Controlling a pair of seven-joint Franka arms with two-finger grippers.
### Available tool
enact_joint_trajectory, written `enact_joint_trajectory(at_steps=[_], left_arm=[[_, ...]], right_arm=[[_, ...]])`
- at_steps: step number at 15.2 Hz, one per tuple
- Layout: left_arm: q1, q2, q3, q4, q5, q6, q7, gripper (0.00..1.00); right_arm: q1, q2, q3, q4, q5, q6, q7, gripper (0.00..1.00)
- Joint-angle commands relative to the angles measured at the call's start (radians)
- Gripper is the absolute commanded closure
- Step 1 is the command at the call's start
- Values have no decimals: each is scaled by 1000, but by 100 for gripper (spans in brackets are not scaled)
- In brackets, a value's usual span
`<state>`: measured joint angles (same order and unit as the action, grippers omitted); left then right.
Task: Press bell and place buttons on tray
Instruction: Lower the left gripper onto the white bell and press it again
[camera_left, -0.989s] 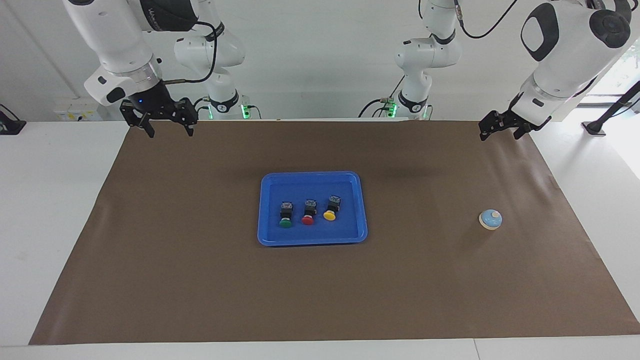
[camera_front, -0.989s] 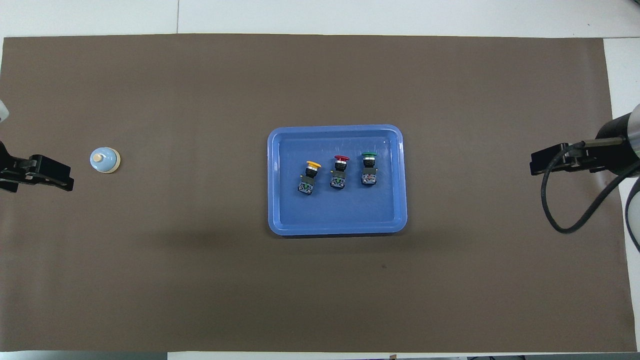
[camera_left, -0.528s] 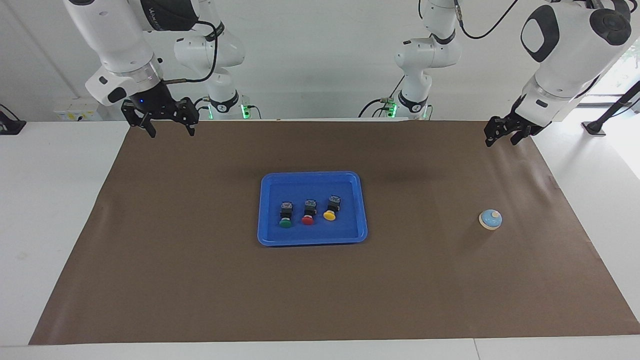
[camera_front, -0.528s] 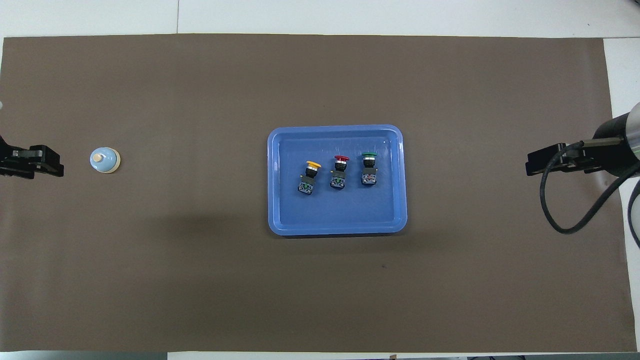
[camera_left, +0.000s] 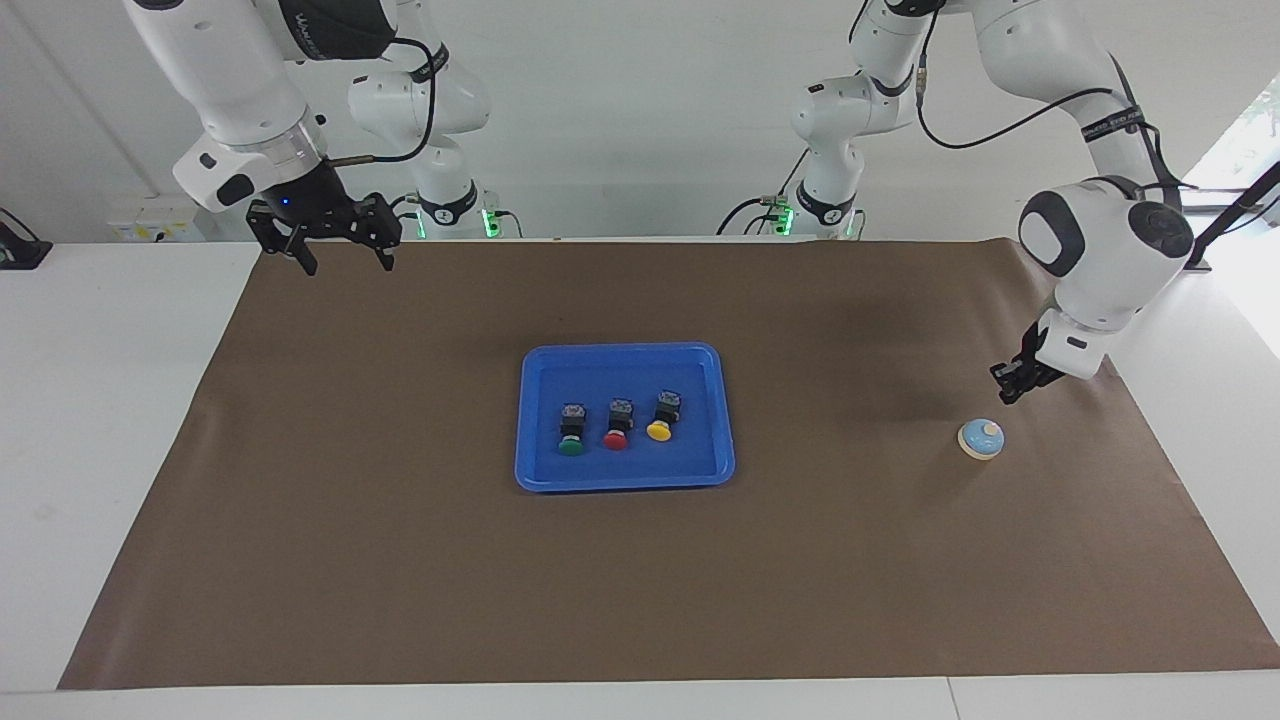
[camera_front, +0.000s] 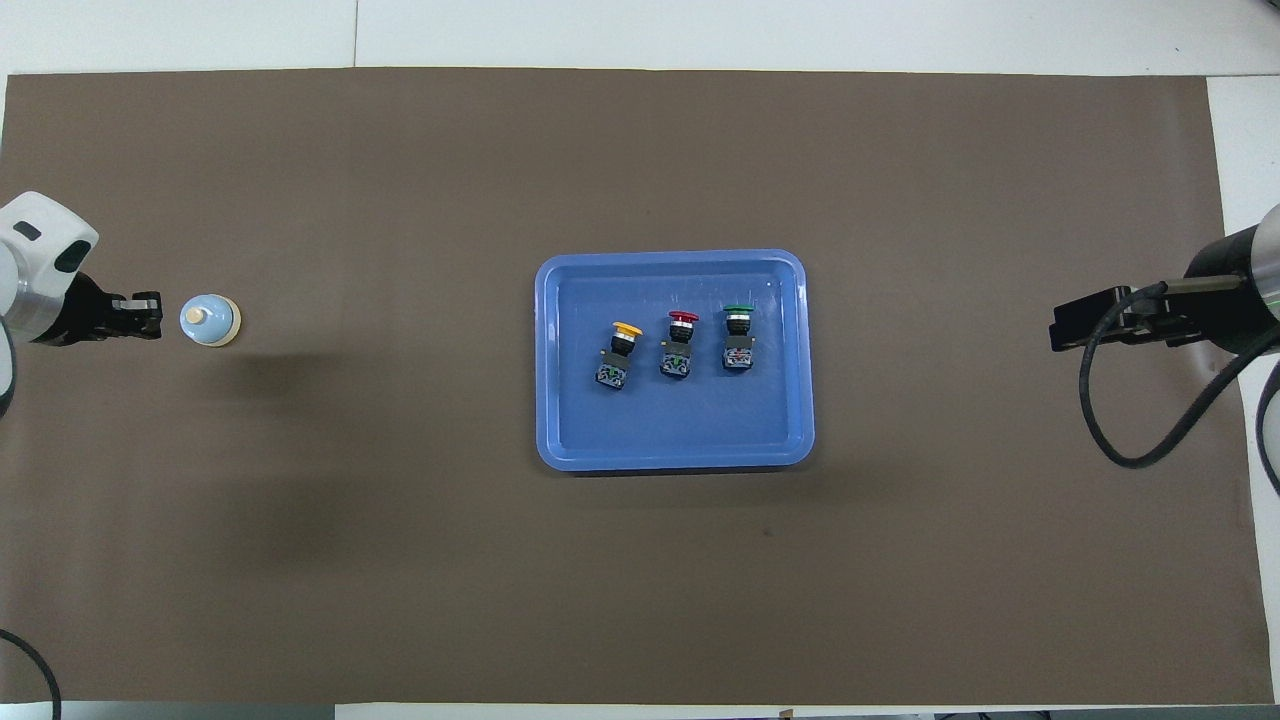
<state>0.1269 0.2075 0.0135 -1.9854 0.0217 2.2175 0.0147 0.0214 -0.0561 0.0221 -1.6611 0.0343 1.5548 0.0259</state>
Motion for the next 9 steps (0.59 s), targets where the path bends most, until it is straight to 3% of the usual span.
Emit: enact_joint_trajectory(at_steps=[1,6,9], left_arm=[[3,62,-6,7,-2,89,-2,100],[8,96,-6,6,-2,120,-1,100],[-10,81,-6,107,-2,-57,-7,100]], right_arm=[[-17,-5,2,0,26,-13,-24,0],[-20,-5,2,0,26,-13,-24,0],[-20,-5,2,0,26,-13,-24,0]])
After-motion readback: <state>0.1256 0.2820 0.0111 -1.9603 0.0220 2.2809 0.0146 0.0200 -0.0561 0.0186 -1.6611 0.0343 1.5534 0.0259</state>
